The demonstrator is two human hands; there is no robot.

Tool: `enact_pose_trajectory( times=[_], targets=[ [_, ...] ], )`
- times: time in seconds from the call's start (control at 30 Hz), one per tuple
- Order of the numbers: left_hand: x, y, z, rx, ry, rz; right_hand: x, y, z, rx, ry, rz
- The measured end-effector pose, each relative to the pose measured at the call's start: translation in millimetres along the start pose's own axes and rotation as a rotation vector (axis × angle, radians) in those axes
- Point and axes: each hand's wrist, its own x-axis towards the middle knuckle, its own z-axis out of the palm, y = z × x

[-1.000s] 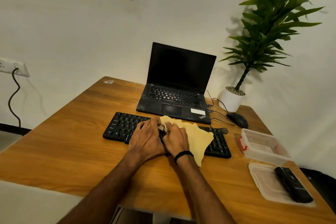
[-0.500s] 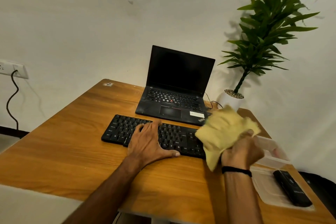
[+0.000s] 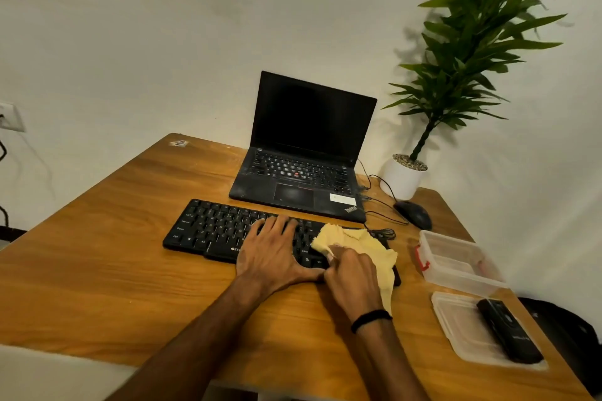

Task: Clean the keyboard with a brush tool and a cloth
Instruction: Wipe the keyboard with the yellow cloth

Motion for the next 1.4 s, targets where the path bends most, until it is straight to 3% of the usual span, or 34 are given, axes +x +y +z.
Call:
enact_pose_trajectory(
  times=[0.63,0.8,0.87,0.93,1.0,1.07,1.13,1.2,1.27,1.4],
  targets=[
    [1,-1,-3,-0.017,-0.025,-0.006,-2,-13,8,-0.033,0.01,0.059],
    [-1,-4,-7,-0.06,-0.027,-0.003,-44,-17,1,0.012,0.016,0.008],
    [-1,-4,-7,-0.058,-0.031,-0.003,-41,-11,-19,0.212,-0.051,0.142],
    [-2,-4,-6,-0.058,-0.027,-0.008,-30,-2,-36,0.807,0.027,0.455],
    [-3,-3,-5,-0.056,-0.028,-0.012,-16,11,-51,1.538,0.242,0.711],
    [-2,-4,-5,-0.058,-0.031,-0.011,-1,29,-60,1.858,0.608,0.813],
    [-2,-5,-6,-0.057,-0.041,-0.005,14,39,-63,1.794,0.888,0.785],
    [-2,-5,-6,-0.054,-0.039,-0.006,22,35,-62,1.409,0.947,0.674],
    [-2,-4,-7,-0.053,-0.037,-0.011,26,23,-50,0.893,0.801,0.474],
    [-1,-4,-6,-0.047,-0.036,0.003,27,-3,3,0.212,0.195,0.181]
  ],
)
